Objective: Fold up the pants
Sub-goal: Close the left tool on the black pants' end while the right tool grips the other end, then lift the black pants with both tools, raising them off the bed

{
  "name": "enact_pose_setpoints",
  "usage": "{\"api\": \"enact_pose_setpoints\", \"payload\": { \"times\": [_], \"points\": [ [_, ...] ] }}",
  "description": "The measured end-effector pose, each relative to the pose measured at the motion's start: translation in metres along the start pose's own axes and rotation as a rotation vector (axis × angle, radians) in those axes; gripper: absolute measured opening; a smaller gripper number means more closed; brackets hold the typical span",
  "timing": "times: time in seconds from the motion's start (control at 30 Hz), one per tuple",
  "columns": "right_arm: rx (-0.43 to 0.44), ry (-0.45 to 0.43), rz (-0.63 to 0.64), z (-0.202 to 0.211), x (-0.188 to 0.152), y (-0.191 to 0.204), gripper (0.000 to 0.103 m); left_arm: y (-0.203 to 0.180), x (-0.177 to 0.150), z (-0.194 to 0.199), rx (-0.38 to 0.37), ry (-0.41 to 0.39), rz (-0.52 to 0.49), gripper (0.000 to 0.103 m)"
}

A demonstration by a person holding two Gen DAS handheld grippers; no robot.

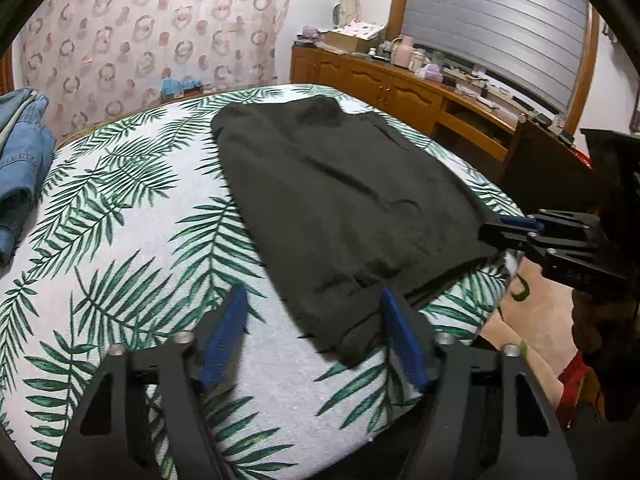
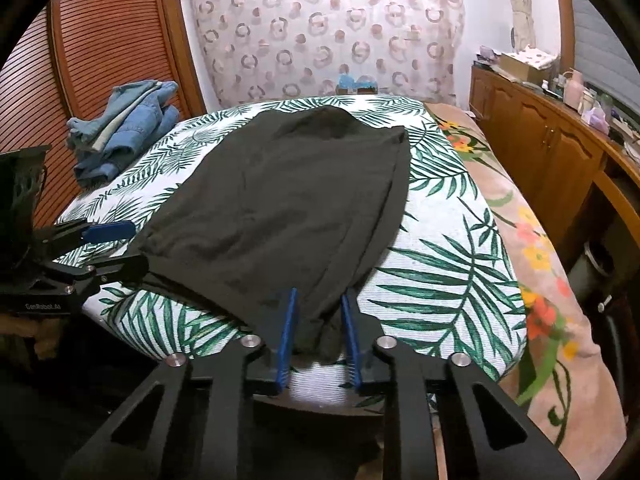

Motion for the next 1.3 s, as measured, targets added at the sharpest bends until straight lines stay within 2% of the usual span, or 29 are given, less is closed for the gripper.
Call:
{"api": "enact_pose_setpoints", "payload": {
  "times": [0.1, 0.23, 0.37, 0.47, 0.8, 1.07, 1.3],
  "points": [
    [0.007, -0.001, -0.001, -0.001, 0.000, 0.001, 0.014, -0.003, 0.000, 0.000, -0.030, 0.000, -0.009, 0.044],
    [0.015, -0.006, -0.010, -0.002, 0.000, 0.001, 0.013, -0.009, 0.001, 0.000, -0.060, 0.002, -0.016, 0.033],
    [0.026, -0.013, -0.020, -0.002, 0.001, 0.002, 0.012, -0.012, 0.002, 0.004, -0.058, -0.008, -0.017, 0.012],
    [0.040, -0.034, -0.012, 0.003, 0.005, 0.006, 0.011, -0.012, 0.009, 0.019, -0.078, -0.063, -0.008, 0.010],
    [0.066, -0.156, 0.059, 0.038, 0.039, 0.021, 0.005, -0.008, 0.039, 0.078, -0.065, -0.221, -0.024, 0.010],
    [0.079, -0.215, 0.095, 0.054, 0.056, 0.032, 0.005, -0.003, 0.055, 0.104, -0.042, -0.289, -0.033, 0.010],
    [0.070, -0.307, 0.148, 0.086, 0.074, 0.042, 0.005, 0.000, 0.075, 0.139, -0.022, -0.386, -0.039, 0.009]
  ]
}}
Point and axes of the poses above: each gripper's, at about its wrist camera, not at the fingertips, and z roughly against the way its jaws point, y to its left, x to its top, the point moved 2 cm from there along -z, roughly the way its jaws point
